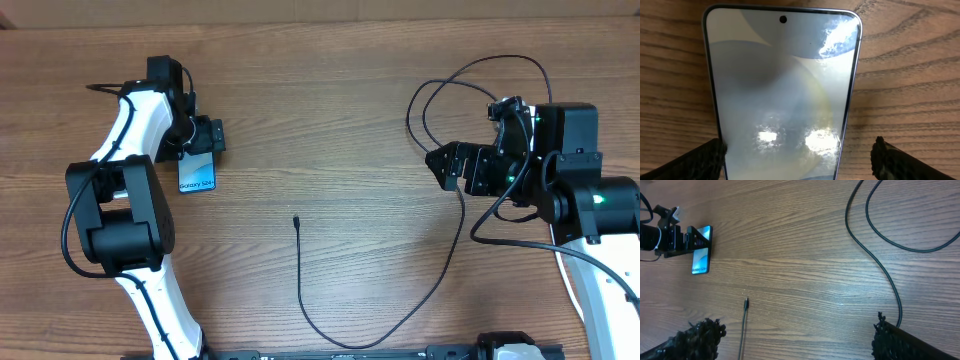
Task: Plug charger to phone and switch on socket
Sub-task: 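Lower the open left gripper onto the phone's top end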
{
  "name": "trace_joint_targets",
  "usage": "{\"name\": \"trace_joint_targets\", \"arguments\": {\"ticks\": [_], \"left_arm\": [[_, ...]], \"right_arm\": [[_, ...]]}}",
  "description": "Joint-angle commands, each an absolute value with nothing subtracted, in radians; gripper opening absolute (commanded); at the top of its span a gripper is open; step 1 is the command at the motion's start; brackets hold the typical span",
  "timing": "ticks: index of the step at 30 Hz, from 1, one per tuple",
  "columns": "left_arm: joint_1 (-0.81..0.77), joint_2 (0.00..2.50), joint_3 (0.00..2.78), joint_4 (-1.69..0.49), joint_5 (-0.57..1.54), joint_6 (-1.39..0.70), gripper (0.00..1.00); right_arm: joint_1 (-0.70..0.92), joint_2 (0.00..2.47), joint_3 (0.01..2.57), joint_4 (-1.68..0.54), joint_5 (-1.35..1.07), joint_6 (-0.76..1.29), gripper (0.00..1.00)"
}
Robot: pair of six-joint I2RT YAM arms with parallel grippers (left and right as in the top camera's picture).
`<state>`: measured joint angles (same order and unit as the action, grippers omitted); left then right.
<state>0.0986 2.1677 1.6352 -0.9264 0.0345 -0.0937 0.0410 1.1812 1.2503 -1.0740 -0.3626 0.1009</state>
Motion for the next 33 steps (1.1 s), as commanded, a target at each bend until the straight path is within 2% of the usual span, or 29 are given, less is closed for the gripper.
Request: {"name": "trace_joint_targets", "arguments": {"ticks": [1, 33], "left_arm": [[0.097, 2.188, 1.651, -0.925, 0.045, -0.068, 0.96], [0.095, 2.188, 1.558, -0.881, 0.012, -0.068, 0.93]], "right_arm": [[0.046, 1.180, 1.274, -1.073, -0.368, 0.100, 1.00], [0.046, 1.180, 1.274, -1.080, -0.368, 0.100, 1.00]]}}
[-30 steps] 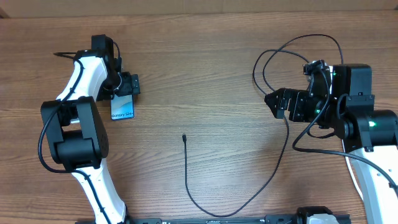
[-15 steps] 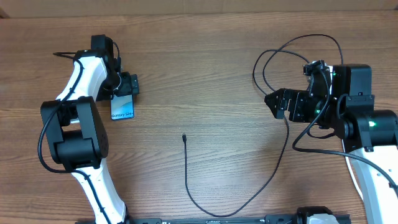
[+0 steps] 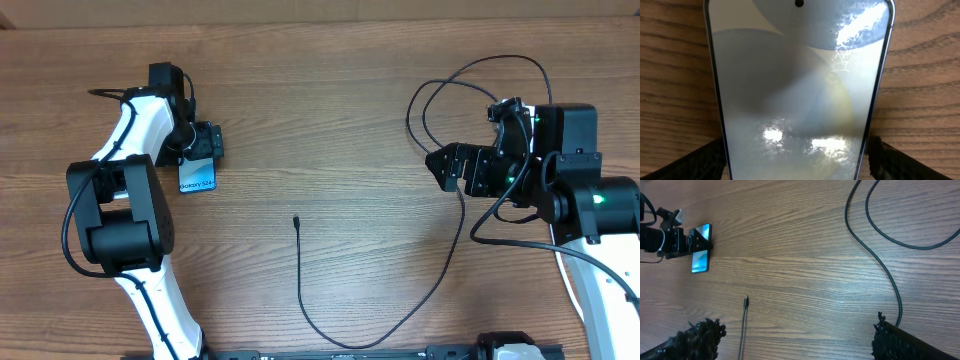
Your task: Plug charger to phone and switch on socket
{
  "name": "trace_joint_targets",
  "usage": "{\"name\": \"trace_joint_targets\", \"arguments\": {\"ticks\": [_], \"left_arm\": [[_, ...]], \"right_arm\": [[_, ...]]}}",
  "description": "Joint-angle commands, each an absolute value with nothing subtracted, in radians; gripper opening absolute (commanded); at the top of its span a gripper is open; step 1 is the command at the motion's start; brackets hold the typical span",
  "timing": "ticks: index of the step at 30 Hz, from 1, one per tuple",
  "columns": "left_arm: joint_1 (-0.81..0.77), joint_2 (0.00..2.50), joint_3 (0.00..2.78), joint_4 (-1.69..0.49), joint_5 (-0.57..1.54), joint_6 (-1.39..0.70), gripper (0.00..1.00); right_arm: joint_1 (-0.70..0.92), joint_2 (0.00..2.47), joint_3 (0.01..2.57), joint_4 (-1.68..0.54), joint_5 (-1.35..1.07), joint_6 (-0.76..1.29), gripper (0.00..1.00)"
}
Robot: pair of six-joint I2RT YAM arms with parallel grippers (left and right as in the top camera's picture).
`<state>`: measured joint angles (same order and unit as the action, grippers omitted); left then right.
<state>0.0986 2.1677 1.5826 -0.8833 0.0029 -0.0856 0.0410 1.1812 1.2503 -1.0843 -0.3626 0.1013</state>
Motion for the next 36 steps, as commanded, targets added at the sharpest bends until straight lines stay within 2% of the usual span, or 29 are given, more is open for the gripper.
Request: {"name": "trace_joint_targets", "arguments": {"ticks": [1, 7, 18, 36], "left_arm": [[0.095, 2.188, 1.557, -0.882, 0.012, -0.068, 0.93], [0.095, 2.188, 1.557, -0.886, 0.020, -0.081, 0.88], [0.095, 2.188, 1.557, -0.898, 0.080, -0.123, 0.84], [0.088, 2.188, 1.558, -1.013, 0.080, -0.296, 0.74]], "right_arm": [[0.046, 1.180, 1.274, -1.080, -0.368, 0.100, 1.00], [0.046, 1.180, 1.274, -1.080, -0.368, 0.100, 1.00], [0.046, 1.180, 1.274, -1.080, -0.368, 0.100, 1.00], [0.046, 1.180, 1.274, -1.080, -0.368, 0.100, 1.00]]}}
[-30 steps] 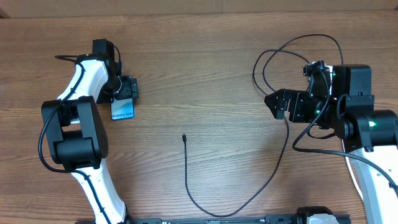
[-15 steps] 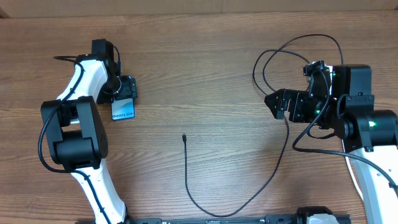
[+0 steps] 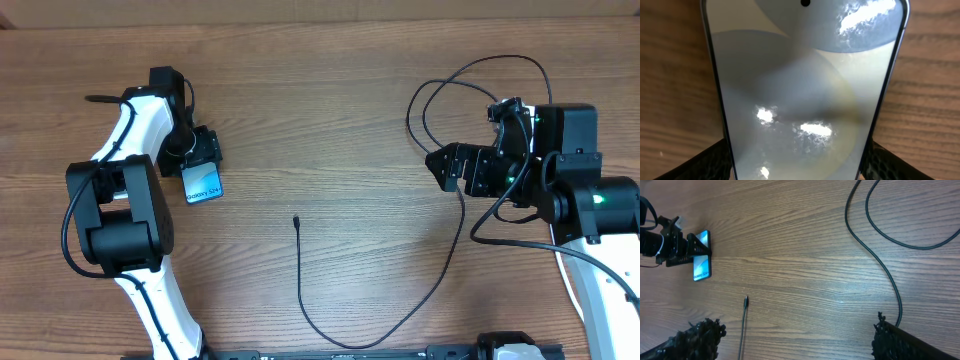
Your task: Plug charger to phone and switch on socket
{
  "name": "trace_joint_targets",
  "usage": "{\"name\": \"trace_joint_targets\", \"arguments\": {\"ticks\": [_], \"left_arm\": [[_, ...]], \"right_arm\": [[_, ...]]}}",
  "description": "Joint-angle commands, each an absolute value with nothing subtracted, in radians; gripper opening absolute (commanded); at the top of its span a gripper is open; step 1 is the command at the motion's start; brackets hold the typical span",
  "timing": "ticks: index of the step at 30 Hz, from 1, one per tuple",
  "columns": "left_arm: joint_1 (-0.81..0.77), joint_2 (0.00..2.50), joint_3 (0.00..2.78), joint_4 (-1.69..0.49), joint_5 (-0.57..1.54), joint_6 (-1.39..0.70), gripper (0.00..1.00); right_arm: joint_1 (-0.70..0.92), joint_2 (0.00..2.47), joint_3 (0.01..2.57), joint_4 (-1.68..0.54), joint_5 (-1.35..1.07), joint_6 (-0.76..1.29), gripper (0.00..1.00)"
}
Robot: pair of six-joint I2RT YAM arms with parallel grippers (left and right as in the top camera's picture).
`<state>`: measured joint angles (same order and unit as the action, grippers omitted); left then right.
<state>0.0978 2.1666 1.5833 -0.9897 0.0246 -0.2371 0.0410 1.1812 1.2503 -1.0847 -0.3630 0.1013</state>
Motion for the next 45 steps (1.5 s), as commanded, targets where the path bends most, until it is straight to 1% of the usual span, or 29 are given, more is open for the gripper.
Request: {"name": "trace_joint_targets", "arguments": {"ticks": [1, 20, 45], "left_arm": [[0.088, 2.188, 1.557, -1.018, 0.080, -0.296, 0.74], [0.012, 2.188, 1.558, -1.016, 0.080, -0.296, 0.75], [-0.021, 2.188, 1.557, -1.017, 0.079, -0.406, 0.74]], "right_arm": [[0.046, 1.180, 1.274, -1.080, -0.368, 0.100, 1.00], [0.046, 1.180, 1.274, -1.080, -0.368, 0.100, 1.00], [0.046, 1.180, 1.274, -1.087, -0.368, 0.100, 1.00]]}}
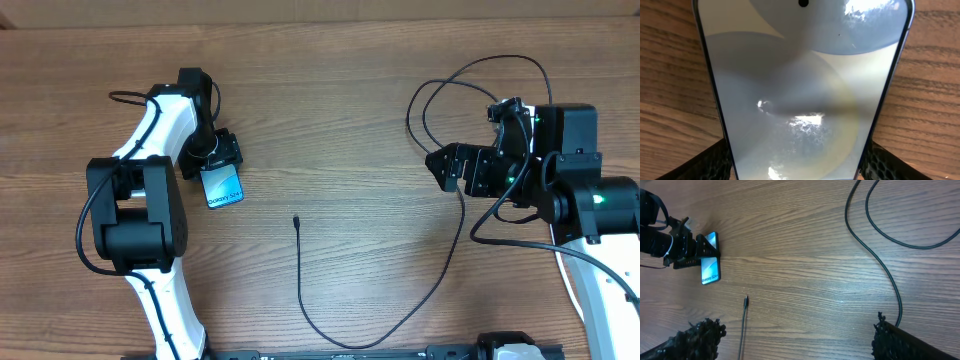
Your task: Plug charger to phone and switch on socket
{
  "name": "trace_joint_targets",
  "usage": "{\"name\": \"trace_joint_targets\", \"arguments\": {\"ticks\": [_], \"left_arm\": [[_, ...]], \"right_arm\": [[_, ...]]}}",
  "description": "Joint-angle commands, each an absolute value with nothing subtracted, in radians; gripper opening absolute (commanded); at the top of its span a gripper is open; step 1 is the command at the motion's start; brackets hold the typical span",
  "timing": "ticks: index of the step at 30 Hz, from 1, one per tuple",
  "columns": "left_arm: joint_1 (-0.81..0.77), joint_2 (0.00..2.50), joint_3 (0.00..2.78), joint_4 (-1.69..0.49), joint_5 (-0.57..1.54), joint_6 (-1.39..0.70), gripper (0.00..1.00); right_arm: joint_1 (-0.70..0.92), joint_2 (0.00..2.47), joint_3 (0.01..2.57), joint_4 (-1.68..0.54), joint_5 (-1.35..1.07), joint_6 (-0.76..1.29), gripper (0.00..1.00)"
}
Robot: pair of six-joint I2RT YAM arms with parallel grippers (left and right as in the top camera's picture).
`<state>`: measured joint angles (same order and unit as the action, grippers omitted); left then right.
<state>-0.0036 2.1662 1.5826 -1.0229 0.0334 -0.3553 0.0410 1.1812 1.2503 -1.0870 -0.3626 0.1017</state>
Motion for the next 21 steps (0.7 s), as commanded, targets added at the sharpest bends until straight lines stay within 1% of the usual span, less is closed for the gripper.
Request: {"name": "trace_joint_targets", "arguments": {"ticks": [1, 13, 16, 20, 21], "left_arm": [[-0.021, 2.188, 1.557, -1.016, 0.079, -0.413, 0.74], [-0.021, 2.188, 1.557, -1.001, 0.080, -0.435, 0.75], [-0.021, 2.188, 1.557, -1.003, 0.079, -0.435, 0.70], [-0.021, 2.188, 1.557, -1.001, 0.079, -0.447, 0.70], [-0.021, 2.188, 1.557, -1.002, 0.079, -0.452, 0.69]], "right_arm": [[0.046, 1.180, 1.274, -1.088, -0.369, 0.100, 1.00], [0.046, 1.180, 1.274, -1.088, -0.368, 0.100, 1.00], [0.046, 1.180, 1.274, -1.087, -0.368, 0.100, 1.00], [0.046, 1.180, 1.274, -1.084, -0.368, 0.100, 1.00], [0.046, 1.180, 1.274, -1.083, -0.368, 0.100, 1.00]]}}
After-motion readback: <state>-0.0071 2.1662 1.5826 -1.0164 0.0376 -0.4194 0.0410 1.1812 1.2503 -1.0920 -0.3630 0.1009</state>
